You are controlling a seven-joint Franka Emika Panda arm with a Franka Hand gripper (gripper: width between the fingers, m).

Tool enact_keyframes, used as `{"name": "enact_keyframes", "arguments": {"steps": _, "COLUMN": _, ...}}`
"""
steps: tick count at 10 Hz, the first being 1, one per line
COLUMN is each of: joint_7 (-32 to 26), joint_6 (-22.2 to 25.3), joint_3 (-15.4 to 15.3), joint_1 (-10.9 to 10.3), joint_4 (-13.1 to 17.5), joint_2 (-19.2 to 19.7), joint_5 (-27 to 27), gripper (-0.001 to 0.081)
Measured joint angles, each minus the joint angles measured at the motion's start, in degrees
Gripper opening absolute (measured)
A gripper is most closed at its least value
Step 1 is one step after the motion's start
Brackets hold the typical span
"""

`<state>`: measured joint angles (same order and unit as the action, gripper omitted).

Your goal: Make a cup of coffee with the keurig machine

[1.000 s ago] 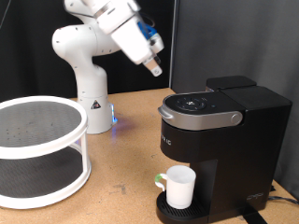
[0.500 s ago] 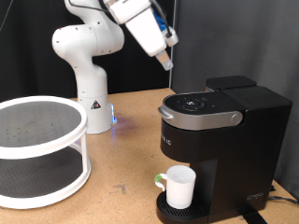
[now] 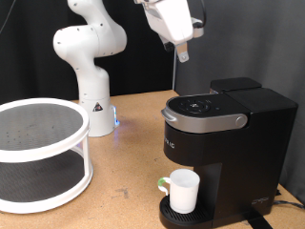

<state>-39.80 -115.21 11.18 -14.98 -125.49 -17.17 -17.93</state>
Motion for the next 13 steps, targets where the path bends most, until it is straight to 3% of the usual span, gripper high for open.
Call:
{"name": "enact_keyframes", "arguments": {"steps": 2, "joint_7": 0.20, "joint_6": 0.91, "joint_3": -0.27, "joint_1": -0.04, "joint_4": 3.92, "joint_2": 3.50, "joint_5": 0.45, "gripper": 0.0806}}
{"name": "enact_keyframes", "arguments": {"steps": 4, "joint_7": -0.07, "joint_6": 0.01, "joint_3": -0.97, "joint_1": -0.05, "joint_4": 5.80, "joint_2": 5.79, "joint_5": 2.49, "gripper": 0.0806}}
{"name": "enact_keyframes", "arguments": {"steps": 6, "joint_7": -0.22, "joint_6": -0.46, "joint_3": -1.26, "joint_1": -0.01, "joint_4": 5.83, "joint_2": 6.13, "joint_5": 2.96, "gripper": 0.0806}}
{"name": "enact_keyframes", "arguments": {"steps": 9, "joint_7": -2.82, "joint_6": 3.62, "joint_3": -1.31, "joint_1": -0.01, "joint_4": 6.42, "joint_2": 6.59, "joint_5": 4.25, "gripper": 0.0806}}
{"name": "enact_keyframes", "arguments": {"steps": 11, "joint_7": -2.52, "joint_6": -0.47, "joint_3": -1.93, "joint_1": -0.01, "joint_4": 5.36, "joint_2": 6.81, "joint_5": 9.14, "gripper": 0.0806}}
{"name": "enact_keyframes", "arguments": {"steps": 13, "joint_7": -2.51, "joint_6": -4.11, "joint_3": -2.42, "joint_1": -0.04, "joint_4": 3.86, "joint_2": 7.12, "joint_5": 10.74, "gripper": 0.0806}}
